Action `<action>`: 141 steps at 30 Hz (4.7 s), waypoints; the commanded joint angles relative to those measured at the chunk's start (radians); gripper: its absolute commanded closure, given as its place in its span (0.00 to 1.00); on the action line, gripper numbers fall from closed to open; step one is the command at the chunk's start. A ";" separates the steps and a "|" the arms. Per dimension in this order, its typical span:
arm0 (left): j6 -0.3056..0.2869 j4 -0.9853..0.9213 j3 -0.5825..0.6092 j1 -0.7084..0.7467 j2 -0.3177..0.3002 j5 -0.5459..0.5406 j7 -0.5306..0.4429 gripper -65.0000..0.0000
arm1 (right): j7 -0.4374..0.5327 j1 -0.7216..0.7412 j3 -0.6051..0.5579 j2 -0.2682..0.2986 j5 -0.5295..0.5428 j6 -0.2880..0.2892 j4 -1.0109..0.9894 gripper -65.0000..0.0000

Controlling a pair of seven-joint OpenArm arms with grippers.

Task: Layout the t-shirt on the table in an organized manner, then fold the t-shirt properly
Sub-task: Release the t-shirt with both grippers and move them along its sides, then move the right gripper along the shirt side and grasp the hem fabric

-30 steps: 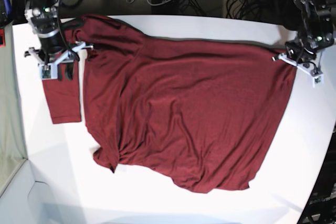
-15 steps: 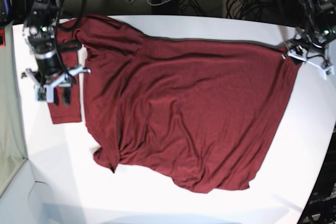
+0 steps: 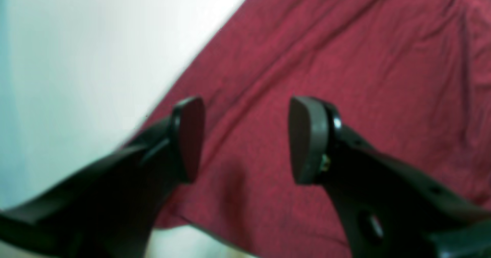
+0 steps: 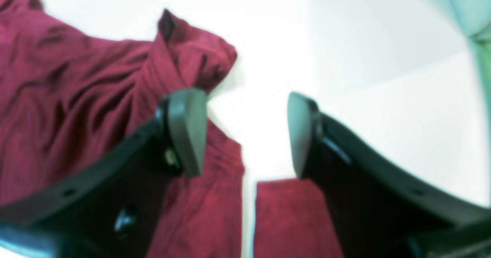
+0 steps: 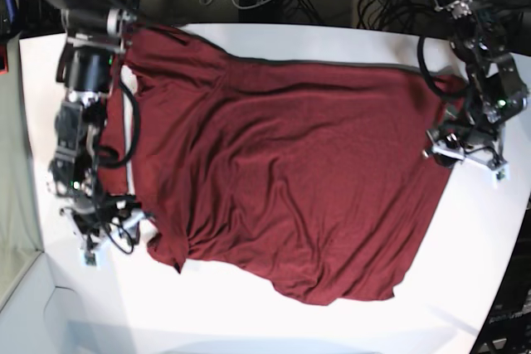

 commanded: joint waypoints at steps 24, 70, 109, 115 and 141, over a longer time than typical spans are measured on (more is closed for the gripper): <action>0.004 -0.218 -0.004 0.017 -0.020 0.003 -0.098 0.48 | 0.302 0.128 -0.248 0.050 0.007 -0.003 -0.450 0.48; 0.004 -0.240 -0.004 0.009 -0.022 0.003 -0.100 0.48 | -0.063 -0.827 -0.021 0.094 0.003 0.219 0.828 0.83; 0.004 -0.238 -0.004 0.011 -0.013 0.003 -0.100 0.48 | -0.068 -0.627 0.141 0.087 0.004 0.258 0.760 0.58; 0.004 -0.238 -0.004 0.011 -0.011 0.003 -0.100 0.48 | -0.068 -0.584 0.140 0.085 0.004 0.258 0.719 0.58; 0.004 -0.229 -0.012 0.018 -0.011 0.001 -0.089 0.48 | -0.054 -0.001 -0.164 0.087 0.004 0.258 0.019 0.33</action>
